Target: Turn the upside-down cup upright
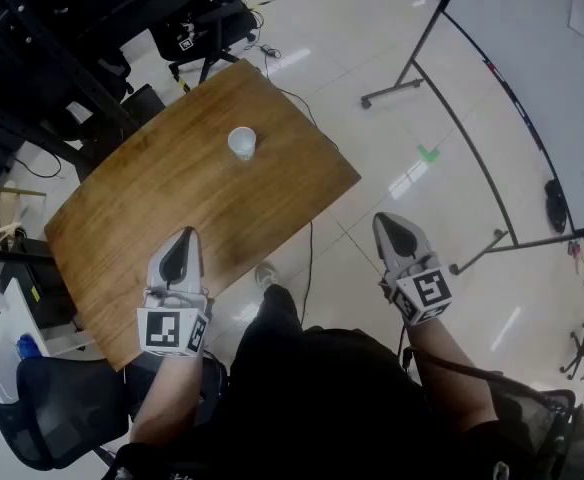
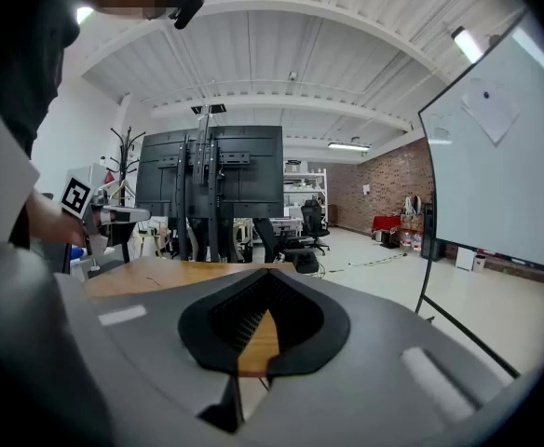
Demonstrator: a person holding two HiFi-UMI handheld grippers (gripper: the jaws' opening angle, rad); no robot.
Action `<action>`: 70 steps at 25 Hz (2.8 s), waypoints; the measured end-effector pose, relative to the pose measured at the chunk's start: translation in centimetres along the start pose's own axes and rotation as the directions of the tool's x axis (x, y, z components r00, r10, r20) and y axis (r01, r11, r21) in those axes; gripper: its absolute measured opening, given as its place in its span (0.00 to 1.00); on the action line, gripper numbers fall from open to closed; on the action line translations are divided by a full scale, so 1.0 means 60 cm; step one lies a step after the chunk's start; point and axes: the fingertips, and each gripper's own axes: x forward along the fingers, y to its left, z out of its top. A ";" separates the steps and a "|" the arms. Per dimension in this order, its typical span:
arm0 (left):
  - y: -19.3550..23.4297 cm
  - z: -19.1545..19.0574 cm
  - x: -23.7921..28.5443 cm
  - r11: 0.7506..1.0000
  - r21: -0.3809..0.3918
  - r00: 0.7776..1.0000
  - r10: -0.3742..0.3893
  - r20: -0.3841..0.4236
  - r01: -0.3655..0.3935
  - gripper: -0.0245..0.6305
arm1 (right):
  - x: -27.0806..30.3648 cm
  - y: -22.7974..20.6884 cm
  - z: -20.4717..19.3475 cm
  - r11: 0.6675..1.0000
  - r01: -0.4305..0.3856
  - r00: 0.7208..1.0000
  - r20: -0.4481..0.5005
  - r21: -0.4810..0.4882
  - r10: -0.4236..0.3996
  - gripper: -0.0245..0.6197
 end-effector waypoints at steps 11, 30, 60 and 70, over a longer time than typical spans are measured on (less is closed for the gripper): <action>0.126 0.035 0.160 1.000 0.003 1.000 -0.013 0.011 0.013 0.04 | 0.209 -0.003 0.078 0.997 -0.043 0.999 0.000 -0.062 0.043 0.04; 0.178 0.061 0.053 0.912 0.038 0.911 0.410 -0.042 -0.409 0.04 | 0.516 0.014 -0.036 0.929 -0.369 0.922 -0.134 -0.031 0.362 0.04; 0.148 0.086 -0.059 0.737 0.064 0.733 0.676 -0.079 -0.673 0.04 | 0.628 0.105 -0.176 0.810 -0.585 0.753 -0.397 -0.039 0.525 0.07; 0.155 0.084 -0.047 0.756 0.075 0.754 0.654 -0.061 -0.650 0.04 | 0.632 0.046 -0.143 0.745 -0.497 0.855 -0.396 -0.444 0.335 0.07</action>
